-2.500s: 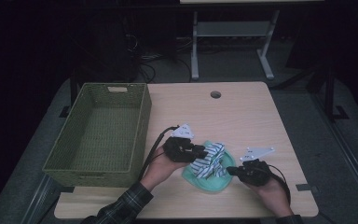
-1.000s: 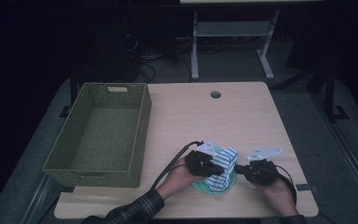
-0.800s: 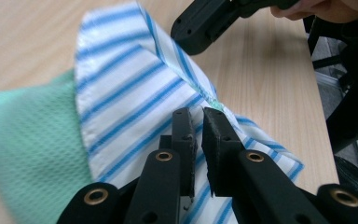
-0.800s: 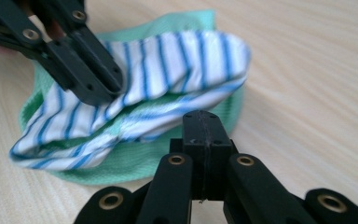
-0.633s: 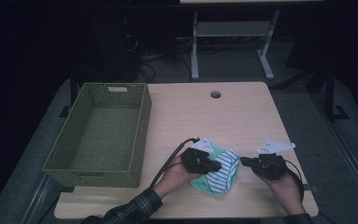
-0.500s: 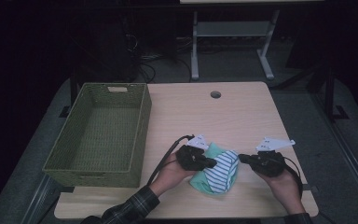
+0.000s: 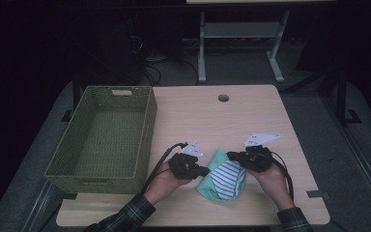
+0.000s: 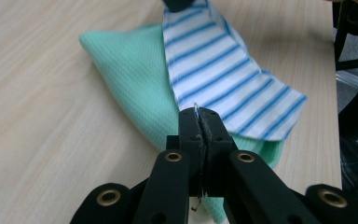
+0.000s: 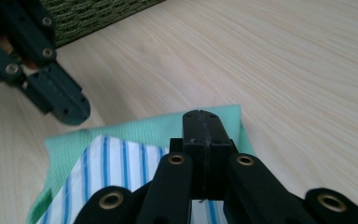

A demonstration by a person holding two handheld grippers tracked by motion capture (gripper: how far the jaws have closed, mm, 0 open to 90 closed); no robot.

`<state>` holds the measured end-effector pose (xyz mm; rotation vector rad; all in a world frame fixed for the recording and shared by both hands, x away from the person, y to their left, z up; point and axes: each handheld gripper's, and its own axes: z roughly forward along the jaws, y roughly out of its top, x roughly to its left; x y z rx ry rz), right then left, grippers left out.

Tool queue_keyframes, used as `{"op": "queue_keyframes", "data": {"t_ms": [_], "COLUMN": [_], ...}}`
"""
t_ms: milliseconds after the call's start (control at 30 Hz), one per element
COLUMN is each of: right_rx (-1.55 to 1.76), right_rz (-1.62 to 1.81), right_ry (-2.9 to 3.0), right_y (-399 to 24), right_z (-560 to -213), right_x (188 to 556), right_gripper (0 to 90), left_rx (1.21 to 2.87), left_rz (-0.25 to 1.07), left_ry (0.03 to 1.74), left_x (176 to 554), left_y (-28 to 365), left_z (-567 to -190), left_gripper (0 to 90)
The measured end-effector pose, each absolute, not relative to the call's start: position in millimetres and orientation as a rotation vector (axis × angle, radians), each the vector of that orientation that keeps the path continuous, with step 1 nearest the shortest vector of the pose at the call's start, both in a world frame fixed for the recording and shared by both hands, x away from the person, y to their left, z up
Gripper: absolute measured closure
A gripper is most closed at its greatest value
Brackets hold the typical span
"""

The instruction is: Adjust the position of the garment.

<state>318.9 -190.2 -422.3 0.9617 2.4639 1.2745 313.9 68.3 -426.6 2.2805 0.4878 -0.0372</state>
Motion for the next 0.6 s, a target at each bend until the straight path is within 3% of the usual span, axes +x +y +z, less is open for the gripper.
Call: {"op": "queue_keyframes", "data": {"t_ms": [600], "right_rx": [0.997], "right_rz": [1.169], "right_ry": [2.541], "right_y": [-159.5], "right_z": [-451.8], "right_x": [346.0], "right_gripper": [89.8], "left_rx": [2.316], "left_rz": [-0.058], "left_ry": [0.484], "left_x": [316.1], "left_y": [62.9], "left_z": [-441.9], "left_gripper": [89.5]}}
